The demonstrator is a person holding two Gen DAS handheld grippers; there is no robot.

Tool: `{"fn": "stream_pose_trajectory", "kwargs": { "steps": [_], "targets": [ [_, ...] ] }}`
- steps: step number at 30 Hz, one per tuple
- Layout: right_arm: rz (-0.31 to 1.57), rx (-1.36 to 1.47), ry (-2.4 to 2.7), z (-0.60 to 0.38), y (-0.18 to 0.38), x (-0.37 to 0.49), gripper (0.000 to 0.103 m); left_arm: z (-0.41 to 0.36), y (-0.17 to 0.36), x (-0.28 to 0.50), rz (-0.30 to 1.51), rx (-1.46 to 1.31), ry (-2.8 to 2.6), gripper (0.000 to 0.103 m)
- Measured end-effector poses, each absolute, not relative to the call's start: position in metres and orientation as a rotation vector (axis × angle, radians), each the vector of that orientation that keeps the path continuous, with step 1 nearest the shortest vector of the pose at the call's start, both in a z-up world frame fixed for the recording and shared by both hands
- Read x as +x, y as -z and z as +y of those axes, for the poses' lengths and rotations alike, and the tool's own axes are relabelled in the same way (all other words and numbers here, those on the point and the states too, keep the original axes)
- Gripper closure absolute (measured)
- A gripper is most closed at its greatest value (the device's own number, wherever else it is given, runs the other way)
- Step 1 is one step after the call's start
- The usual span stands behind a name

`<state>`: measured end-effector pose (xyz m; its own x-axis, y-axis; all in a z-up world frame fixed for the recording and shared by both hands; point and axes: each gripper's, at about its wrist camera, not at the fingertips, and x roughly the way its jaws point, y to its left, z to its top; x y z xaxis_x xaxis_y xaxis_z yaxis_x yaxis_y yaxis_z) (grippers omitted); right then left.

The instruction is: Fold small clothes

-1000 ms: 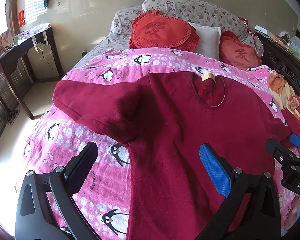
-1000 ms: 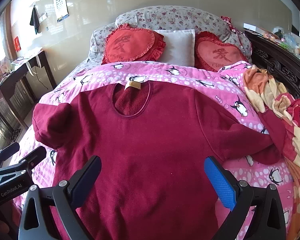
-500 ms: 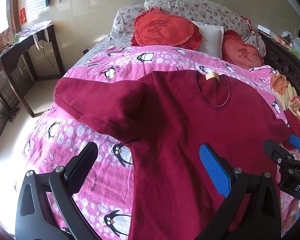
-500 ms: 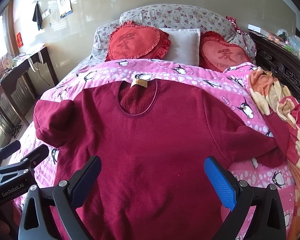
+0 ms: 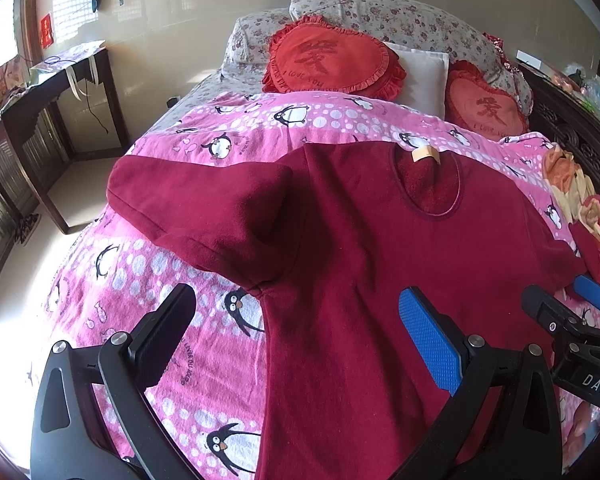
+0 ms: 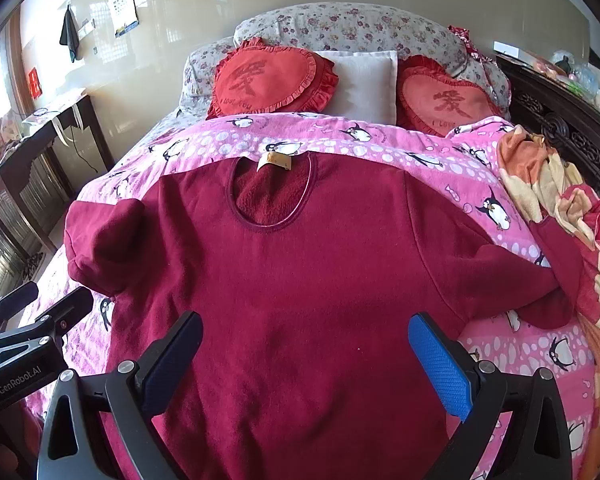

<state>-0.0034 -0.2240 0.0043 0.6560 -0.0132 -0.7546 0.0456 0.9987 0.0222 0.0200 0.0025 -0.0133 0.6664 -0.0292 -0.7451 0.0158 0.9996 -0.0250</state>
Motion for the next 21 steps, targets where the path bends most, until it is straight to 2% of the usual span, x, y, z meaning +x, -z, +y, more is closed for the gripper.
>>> {"fn": "stream_pose_trajectory", "kwargs": {
  "steps": [21],
  "targets": [
    [0.863,0.014,0.011,-0.206,0.002,0.010,0.001,0.014,0.024,0.031,0.866,-0.039,0.012,0.001]
  ]
}}
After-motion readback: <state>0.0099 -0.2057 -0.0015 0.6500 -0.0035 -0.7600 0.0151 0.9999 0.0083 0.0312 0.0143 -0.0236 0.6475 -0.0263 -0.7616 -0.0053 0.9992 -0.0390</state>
